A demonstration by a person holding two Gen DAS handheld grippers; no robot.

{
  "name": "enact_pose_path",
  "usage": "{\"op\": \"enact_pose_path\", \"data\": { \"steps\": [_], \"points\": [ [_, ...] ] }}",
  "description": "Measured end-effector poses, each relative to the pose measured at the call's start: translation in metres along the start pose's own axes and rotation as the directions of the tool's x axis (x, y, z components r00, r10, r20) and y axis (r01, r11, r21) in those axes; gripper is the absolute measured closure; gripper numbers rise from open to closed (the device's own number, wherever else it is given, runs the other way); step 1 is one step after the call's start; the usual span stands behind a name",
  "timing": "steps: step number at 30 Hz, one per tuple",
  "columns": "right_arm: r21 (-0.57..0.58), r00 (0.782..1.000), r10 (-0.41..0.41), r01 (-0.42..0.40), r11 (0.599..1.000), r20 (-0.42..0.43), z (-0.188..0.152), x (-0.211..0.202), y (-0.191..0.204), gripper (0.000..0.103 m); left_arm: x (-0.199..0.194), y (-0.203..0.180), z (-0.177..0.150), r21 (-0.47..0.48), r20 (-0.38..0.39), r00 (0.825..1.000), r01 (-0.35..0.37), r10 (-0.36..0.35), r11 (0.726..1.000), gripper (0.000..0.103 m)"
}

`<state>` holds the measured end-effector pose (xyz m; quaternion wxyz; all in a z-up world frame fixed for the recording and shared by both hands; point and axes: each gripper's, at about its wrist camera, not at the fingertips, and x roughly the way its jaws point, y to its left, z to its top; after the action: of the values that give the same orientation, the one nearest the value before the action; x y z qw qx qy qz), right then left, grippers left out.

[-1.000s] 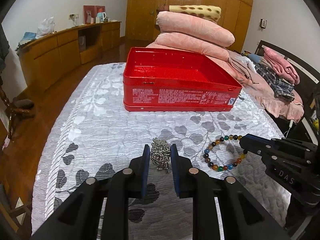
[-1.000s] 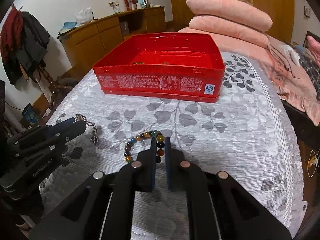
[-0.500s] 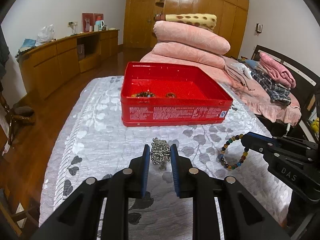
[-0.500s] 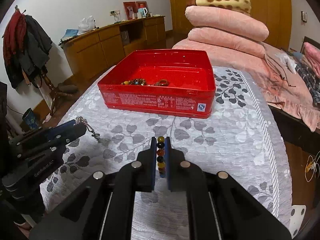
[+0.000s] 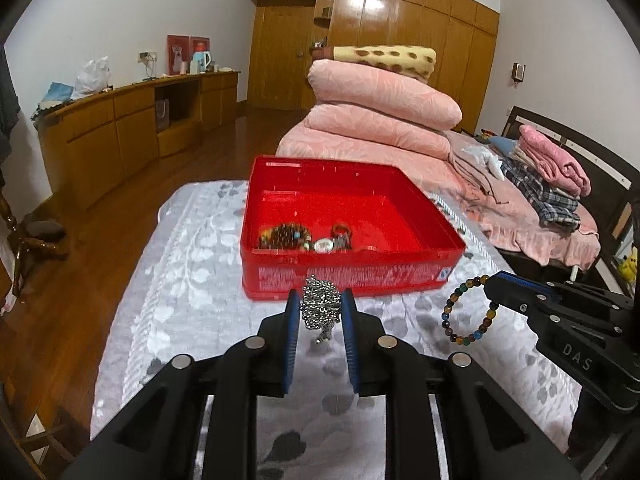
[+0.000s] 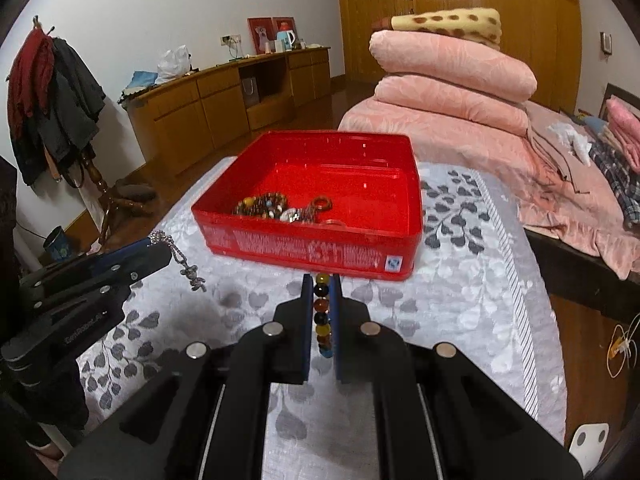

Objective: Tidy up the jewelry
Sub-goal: 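Carry the chain and multicolour bracelet into the red tin box and open both tools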

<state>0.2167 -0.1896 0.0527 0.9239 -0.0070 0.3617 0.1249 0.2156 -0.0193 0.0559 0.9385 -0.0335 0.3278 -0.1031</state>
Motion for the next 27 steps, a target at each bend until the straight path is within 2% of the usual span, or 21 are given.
{"op": "enact_pose_path", "data": {
  "steps": [14,18,27],
  "points": [
    [-0.024,0.999,0.003,-0.002,1.0,0.054,0.064,0.018,-0.005,0.096,0.026,-0.003,0.075,-0.009,0.075,0.997,0.008,-0.007,1.0,0.082],
    [0.015,0.999,0.008,-0.009,1.0,0.048,0.082,0.037,-0.013,0.096,0.05,-0.001,0.087,-0.033,0.055,0.998,0.01,-0.008,0.999,0.082],
    [0.088,1.0,0.003,-0.004,0.996,0.008,0.092,0.088,-0.029,0.096,0.108,0.005,0.091,-0.07,-0.017,1.0,-0.01,0.009,0.997,0.082]
  ]
}}
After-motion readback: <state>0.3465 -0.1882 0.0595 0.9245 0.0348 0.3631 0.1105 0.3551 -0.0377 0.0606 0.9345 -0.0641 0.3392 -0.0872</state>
